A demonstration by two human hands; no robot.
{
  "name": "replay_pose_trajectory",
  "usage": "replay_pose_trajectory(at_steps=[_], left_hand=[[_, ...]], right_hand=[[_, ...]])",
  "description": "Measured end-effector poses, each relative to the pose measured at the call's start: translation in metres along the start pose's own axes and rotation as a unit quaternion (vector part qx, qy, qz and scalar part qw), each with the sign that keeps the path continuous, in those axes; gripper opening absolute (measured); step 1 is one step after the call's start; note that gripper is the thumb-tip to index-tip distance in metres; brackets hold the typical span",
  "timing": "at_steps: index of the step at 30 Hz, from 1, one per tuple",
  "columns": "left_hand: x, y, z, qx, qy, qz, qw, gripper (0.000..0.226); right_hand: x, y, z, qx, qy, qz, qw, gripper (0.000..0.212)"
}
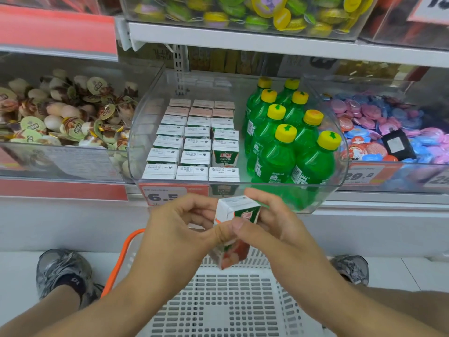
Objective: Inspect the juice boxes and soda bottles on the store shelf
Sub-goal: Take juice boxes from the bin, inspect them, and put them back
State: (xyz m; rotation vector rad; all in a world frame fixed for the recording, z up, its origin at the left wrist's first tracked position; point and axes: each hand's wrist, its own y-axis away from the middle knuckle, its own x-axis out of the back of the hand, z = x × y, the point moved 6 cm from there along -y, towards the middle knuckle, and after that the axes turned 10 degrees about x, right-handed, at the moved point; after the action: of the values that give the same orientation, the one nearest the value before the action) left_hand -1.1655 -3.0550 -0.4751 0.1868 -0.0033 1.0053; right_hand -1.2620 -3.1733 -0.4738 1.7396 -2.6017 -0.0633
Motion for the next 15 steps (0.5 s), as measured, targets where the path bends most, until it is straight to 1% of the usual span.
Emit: replay_pose_trajectory(at_steps=[2,4,6,8,10,13,14,15], left_hand=[[0.000,-0.002,-0.007,0.041,0.012,-0.006,0.999,0.055],[-0.004,-0.001,-0.008,0.068,0.025,-0.034,0.997,0.054],[-0.008,0.000,-0.004,0.068,0.024,-0.066,0.995,0.040],[-0.010,-0.001,0.000,0.063,0.017,-0.095,0.993,0.025],[-0.011,-0.003,0.002,0.064,0.005,-0.116,0.991,0.024],[-0.009,-0.004,0.005,0.064,-0.003,-0.117,0.991,0.022],[-0.009,-0.004,0.006,0.064,-0.002,-0.115,0.991,0.020],[-0.008,-0.003,0.007,0.065,-0.001,-0.111,0.992,0.019]], right_hand=[[0.001,0.000,0.004,-0.010,0.045,-0.042,0.998,0.082],[0.002,0.000,0.005,-0.025,0.097,-0.084,0.991,0.083],[0.003,0.000,0.007,-0.062,0.075,-0.101,0.990,0.080],[0.007,-0.001,0.007,-0.092,0.052,-0.090,0.990,0.078],[0.011,-0.003,0.008,-0.100,0.057,-0.067,0.991,0.066],[0.012,-0.004,0.009,-0.094,0.055,-0.050,0.993,0.037],[0.010,-0.003,0.008,-0.093,0.048,-0.050,0.993,0.031],[0.008,-0.002,0.007,-0.089,0.044,-0.054,0.994,0.030]])
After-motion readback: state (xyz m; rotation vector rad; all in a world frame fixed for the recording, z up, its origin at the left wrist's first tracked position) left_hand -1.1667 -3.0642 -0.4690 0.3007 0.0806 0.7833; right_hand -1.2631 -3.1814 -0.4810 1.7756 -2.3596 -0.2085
